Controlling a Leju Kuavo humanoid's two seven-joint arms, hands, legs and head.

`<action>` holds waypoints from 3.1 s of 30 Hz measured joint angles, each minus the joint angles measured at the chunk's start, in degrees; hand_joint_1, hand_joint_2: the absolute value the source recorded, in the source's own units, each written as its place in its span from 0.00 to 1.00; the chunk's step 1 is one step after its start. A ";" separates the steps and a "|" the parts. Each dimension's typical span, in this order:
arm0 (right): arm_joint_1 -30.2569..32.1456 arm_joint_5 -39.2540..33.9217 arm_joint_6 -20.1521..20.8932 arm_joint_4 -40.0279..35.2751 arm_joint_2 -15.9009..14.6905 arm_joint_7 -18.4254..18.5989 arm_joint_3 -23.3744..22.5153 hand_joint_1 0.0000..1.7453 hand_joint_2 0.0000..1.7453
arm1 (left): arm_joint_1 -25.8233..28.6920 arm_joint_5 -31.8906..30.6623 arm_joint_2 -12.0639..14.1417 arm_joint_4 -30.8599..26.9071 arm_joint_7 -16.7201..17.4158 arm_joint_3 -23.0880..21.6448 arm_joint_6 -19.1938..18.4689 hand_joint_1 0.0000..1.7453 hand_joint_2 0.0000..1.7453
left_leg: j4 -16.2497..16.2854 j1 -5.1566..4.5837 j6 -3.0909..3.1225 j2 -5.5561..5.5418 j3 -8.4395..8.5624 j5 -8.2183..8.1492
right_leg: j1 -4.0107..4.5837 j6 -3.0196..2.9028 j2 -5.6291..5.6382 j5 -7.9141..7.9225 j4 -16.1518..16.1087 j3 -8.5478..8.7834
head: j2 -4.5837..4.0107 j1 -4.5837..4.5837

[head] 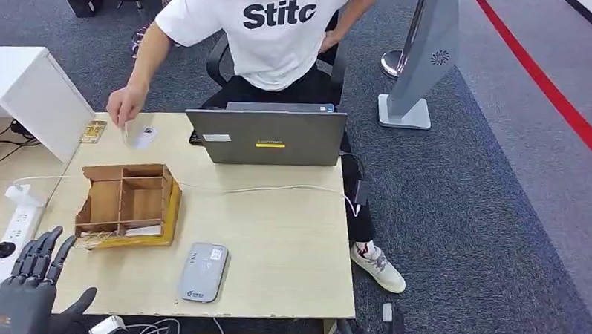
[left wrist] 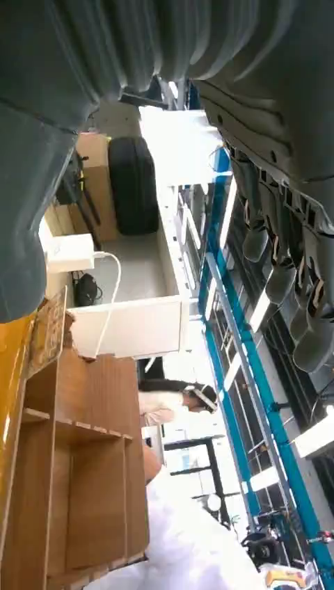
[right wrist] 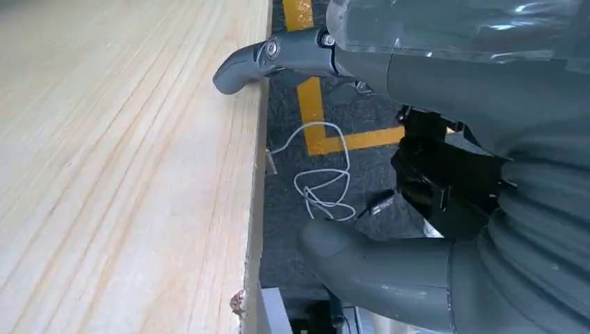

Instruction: Pass the card to the sensor for recognition and then transmit it.

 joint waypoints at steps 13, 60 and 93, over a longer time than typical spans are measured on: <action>-0.19 0.78 0.04 0.00 0.00 0.89 0.02 0.00 1.00 | -7.77 3.71 -1.16 14.25 -6.31 8.56 -3.39 0.00 1.00 | 0.00 0.01 -0.03 -0.12 0.00 0.05 | 0.00 -0.01 -0.12 0.00 0.02 0.01 | 0.00 -0.02; -1.06 2.01 -1.20 0.00 0.15 2.71 1.49 0.00 1.00 | -28.26 -1.40 -9.18 39.21 -4.76 -1.21 0.48 1.00 1.00 | 0.00 0.02 -0.11 0.12 0.07 0.16 | 0.01 -0.12 0.13 0.16 0.07 -0.07 | 0.00 0.00; -1.06 1.60 -1.22 0.00 0.15 2.60 1.51 0.00 1.00 | -26.12 -0.35 -8.70 30.79 -4.37 -3.22 0.90 0.88 1.00 | 0.00 0.02 -0.12 0.13 0.07 0.16 | 0.01 -0.12 0.15 0.16 0.10 -0.07 | 0.00 -0.02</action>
